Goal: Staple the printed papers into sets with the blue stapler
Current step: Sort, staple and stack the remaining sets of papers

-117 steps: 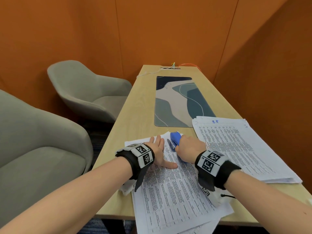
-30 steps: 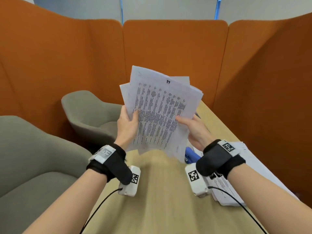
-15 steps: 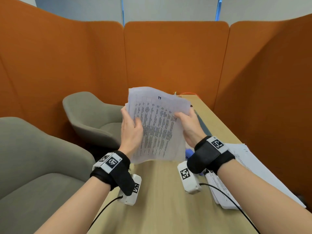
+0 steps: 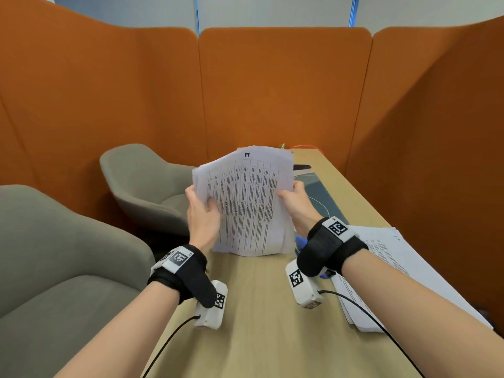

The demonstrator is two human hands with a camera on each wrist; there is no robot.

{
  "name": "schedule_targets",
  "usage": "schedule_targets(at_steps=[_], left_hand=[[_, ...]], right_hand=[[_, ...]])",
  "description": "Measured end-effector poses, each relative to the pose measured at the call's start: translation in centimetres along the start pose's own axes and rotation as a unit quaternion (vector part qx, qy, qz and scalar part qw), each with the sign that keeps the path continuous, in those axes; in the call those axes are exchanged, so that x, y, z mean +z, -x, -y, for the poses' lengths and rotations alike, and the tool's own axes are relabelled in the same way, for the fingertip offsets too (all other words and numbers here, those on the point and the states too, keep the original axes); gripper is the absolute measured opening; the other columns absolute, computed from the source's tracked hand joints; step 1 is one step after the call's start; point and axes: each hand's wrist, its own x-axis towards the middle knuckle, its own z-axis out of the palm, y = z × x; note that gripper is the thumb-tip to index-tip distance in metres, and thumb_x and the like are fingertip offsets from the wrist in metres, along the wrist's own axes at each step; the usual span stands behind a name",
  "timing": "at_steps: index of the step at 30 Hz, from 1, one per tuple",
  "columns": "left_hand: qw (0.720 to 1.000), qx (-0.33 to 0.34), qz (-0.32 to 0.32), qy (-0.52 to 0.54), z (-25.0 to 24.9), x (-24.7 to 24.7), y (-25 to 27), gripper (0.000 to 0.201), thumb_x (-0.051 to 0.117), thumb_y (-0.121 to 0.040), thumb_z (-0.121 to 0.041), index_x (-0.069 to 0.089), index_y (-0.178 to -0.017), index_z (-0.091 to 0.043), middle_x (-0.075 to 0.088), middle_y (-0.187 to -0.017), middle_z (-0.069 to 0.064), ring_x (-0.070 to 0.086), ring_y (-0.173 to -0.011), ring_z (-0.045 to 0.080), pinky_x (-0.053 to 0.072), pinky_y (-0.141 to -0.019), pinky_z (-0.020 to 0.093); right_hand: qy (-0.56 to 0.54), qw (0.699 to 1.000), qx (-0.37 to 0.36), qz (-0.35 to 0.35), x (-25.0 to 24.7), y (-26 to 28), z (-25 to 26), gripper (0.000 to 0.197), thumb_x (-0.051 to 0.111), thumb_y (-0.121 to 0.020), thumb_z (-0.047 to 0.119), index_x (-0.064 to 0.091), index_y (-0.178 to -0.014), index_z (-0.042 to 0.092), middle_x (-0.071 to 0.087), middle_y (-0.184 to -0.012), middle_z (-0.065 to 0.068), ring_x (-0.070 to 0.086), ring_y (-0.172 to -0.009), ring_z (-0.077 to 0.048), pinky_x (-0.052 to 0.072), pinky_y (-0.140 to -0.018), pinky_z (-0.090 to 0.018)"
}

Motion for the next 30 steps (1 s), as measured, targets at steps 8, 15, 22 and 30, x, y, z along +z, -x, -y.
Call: schedule_targets(at_steps=[8, 15, 22, 30], left_hand=[[0.991, 0.107, -0.077, 0.013, -2.4, 0.7, -0.4, 0.028, 0.044, -0.093, -0.007, 0.036, -0.119, -0.014, 0.054, -0.117, 0.006, 0.053, -0.105, 0.020, 0.045, -0.087, 0.036], [0.994, -0.074, -0.068, 0.046, 1.0, 0.0, 0.9, 0.041, 0.057, -0.091, -0.018, 0.037, -0.127, -0.015, 0.058, -0.117, 0.002, 0.052, -0.103, 0.016, 0.036, -0.086, 0.027], [0.996, -0.074, -0.051, -0.002, 1.1, 0.4, -0.1, 0.026, 0.053, -0.093, -0.016, 0.048, -0.118, -0.011, 0.061, -0.116, 0.006, 0.056, -0.107, 0.025, 0.040, -0.088, 0.029], [0.978, -0.097, 0.085, -0.166, 2.4, -4.1, -2.8, 0.029, 0.051, -0.095, -0.014, 0.046, -0.124, -0.011, 0.058, -0.122, 0.008, 0.057, -0.112, 0.031, 0.046, -0.097, 0.048]], right_hand=[[0.003, 0.997, -0.081, -0.004, 0.6, -0.3, 1.0, 0.034, 0.043, -0.094, 0.009, 0.042, -0.127, 0.017, 0.058, -0.123, -0.001, 0.058, -0.114, -0.022, 0.048, -0.099, -0.044], [-0.016, 1.000, 0.022, -0.008, 0.6, -0.1, -2.9, 0.029, 0.044, -0.094, 0.003, 0.030, -0.117, 0.015, 0.052, -0.110, -0.002, 0.053, -0.110, -0.023, 0.045, -0.096, -0.041], [-0.035, 0.998, 0.047, 0.035, 0.6, -1.5, -3.1, 0.045, 0.038, -0.094, -0.001, 0.028, -0.135, 0.014, 0.051, -0.122, -0.007, 0.053, -0.111, -0.024, 0.043, -0.100, -0.045], [0.612, 0.784, 0.101, 0.028, -7.8, -1.1, -5.7, 0.046, 0.048, -0.093, 0.024, 0.040, -0.136, 0.009, 0.043, -0.137, -0.019, 0.044, -0.126, -0.035, 0.037, -0.100, -0.036]])
